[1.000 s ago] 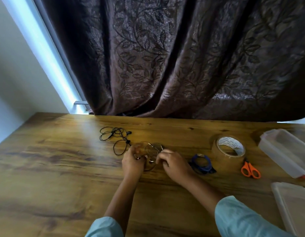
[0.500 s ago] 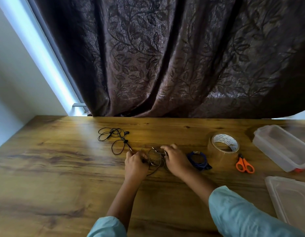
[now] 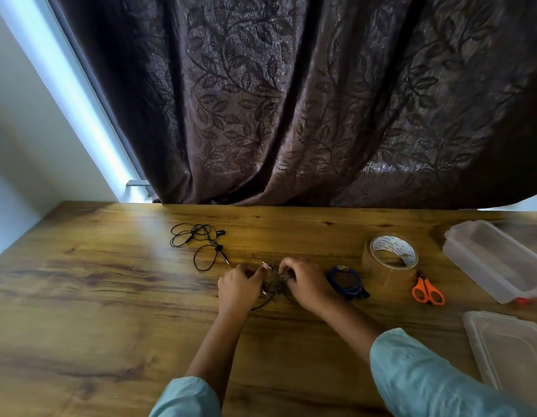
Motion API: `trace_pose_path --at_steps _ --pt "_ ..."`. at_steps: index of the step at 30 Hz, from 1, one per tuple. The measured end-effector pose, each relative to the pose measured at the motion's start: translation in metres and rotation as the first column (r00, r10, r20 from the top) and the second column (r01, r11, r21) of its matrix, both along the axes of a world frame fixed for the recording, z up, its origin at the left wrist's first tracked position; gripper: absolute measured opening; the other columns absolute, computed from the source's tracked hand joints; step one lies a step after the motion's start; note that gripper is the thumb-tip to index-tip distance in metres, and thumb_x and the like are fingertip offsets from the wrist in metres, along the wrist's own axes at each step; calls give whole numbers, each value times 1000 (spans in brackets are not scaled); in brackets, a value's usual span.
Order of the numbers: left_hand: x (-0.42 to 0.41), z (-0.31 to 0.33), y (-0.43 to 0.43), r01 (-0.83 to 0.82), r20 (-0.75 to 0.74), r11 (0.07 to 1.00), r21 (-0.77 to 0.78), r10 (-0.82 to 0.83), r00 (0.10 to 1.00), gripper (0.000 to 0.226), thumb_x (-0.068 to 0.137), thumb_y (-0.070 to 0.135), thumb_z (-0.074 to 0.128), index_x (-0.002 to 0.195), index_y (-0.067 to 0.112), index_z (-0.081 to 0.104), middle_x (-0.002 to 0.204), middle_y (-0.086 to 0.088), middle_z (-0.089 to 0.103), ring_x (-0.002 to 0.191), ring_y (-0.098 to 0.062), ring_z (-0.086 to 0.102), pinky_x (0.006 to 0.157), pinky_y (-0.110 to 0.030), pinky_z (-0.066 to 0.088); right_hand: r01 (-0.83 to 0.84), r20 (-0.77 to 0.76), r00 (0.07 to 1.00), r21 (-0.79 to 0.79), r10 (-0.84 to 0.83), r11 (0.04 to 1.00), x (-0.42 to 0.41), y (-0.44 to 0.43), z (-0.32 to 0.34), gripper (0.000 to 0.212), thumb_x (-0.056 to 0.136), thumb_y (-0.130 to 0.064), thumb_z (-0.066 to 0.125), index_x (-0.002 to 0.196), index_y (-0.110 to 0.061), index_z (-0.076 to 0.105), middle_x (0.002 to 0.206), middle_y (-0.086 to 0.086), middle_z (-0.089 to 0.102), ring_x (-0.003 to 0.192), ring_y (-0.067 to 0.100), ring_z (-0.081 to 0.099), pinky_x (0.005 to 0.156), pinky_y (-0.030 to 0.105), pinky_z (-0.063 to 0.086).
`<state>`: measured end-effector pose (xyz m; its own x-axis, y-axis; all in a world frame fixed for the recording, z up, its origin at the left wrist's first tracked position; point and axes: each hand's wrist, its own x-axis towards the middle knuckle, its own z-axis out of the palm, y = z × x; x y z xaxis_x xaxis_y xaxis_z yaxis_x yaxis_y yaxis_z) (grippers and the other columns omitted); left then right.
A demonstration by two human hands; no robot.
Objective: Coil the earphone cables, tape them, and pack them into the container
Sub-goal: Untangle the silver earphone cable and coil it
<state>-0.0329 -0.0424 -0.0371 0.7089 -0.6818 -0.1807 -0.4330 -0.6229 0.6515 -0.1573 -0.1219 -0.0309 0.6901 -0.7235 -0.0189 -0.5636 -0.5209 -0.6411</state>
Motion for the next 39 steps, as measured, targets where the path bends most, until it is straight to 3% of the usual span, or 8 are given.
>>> trace_pose_path --at_steps 7,12,17,24,27,33,36,39 --pt "-3 9 1 14 11 1000 -6 -14 1000 5 85 18 61 85 23 62 91 4 60 92 -21 60 82 -35 51 96 284 930 422 -232 902 -2 0 -2 27 90 -3 60 110 -23 58 102 -10 56 103 15 61 78 22 53" --pt "-4 14 6 -66 -247 976 -210 12 969 17 86 6 59 78 20 59 84 3 64 87 -19 61 82 -40 52 65 269 858 788 -437 613 0 -1 2 30 96 -4 51 124 -15 50 113 3 55 94 18 65 78 28 57" --pt "1 16 9 -65 -355 938 -340 -64 933 23 88 -1 48 81 20 57 95 -11 65 92 -33 62 83 -54 53 66 245 818 859 -521 508 9 1 11 23 101 -15 43 119 -10 57 94 6 60 75 15 62 66 25 55" --pt "1 24 13 -93 -456 866 -491 -164 875 17 94 -4 40 97 7 52 100 -20 61 83 -31 59 65 -39 51 68 259 900 711 -350 700 9 8 27 8 93 -17 59 89 -23 60 84 -4 59 76 8 56 63 21 50" --pt "4 24 14 -35 -245 902 -430 -79 966 29 92 1 44 89 28 54 97 -9 63 86 -29 61 71 -46 53 119 336 844 643 -418 756 8 4 38 8 95 -22 56 97 -21 64 90 -7 62 84 8 56 67 24 49" --pt "-4 45 18 100 316 952 -288 -4 949 42 93 19 52 134 24 40 118 -1 46 85 -14 46 68 -31 43 -7 523 751 616 -402 788 13 1 59 20 99 -15 46 87 -18 61 74 -4 59 76 10 61 71 24 49" --pt "2 54 18 63 -91 931 -359 -102 991 64 90 24 60 142 32 23 108 2 58 74 -12 58 62 -27 48 -23 578 703 601 -415 799 12 0 67 21 102 -18 40 87 -14 55 61 -4 41 55 7 46 56 18 41" --pt "22 57 27 -158 -636 951 -266 -50 770 86 76 35 73 140 40 17 109 -14 63 67 -27 66 50 -31 52 5 593 710 536 -381 844 4 -9 73 20 103 -24 38 92 -15 53 58 -6 35 46 5 32 45 19 34"
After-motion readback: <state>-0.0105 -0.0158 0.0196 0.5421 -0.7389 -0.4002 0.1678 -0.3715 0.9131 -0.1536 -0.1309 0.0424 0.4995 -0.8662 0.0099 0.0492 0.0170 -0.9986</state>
